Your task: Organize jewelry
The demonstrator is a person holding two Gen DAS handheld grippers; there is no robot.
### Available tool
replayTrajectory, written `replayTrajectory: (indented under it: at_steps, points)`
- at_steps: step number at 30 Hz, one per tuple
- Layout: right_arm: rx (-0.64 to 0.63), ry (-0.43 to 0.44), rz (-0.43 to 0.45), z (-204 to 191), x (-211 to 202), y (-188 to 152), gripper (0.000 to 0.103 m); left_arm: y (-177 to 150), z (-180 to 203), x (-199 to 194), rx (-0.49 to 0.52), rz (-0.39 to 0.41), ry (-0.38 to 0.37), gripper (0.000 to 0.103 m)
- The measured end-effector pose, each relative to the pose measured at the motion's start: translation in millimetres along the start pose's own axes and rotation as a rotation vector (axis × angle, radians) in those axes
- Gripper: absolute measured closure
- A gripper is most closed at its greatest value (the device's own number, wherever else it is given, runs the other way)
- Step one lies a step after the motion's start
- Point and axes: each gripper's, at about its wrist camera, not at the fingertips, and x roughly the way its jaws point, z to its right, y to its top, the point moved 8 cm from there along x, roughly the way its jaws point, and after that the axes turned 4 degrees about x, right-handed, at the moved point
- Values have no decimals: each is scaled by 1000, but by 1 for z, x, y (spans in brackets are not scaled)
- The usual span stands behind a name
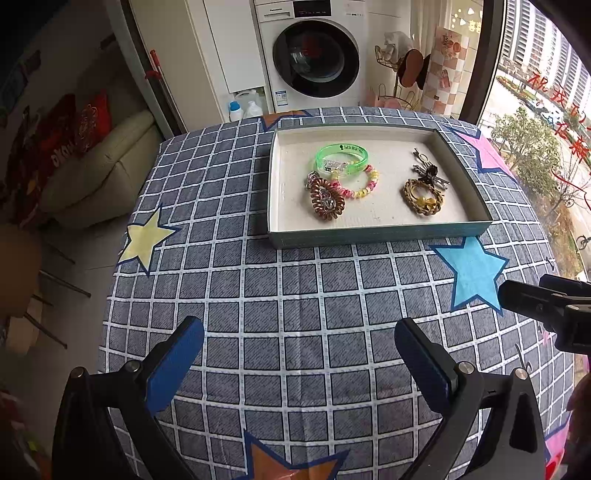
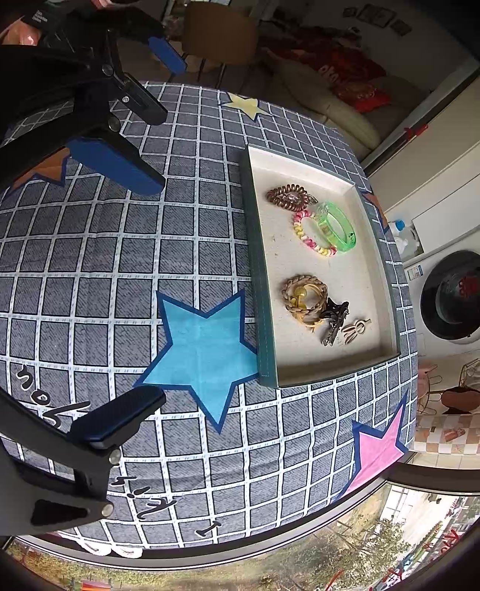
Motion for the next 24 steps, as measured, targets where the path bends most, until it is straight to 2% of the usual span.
replayTrajectory:
  at_steps: [12, 24]
  points:
    - [-36, -97, 66, -17, -58, -38, 0, -31, -12, -68, 6, 39, -21, 0]
    - [-32, -151, 203, -36, -129, -53, 0, -39, -29, -127, 1, 110, -35, 0]
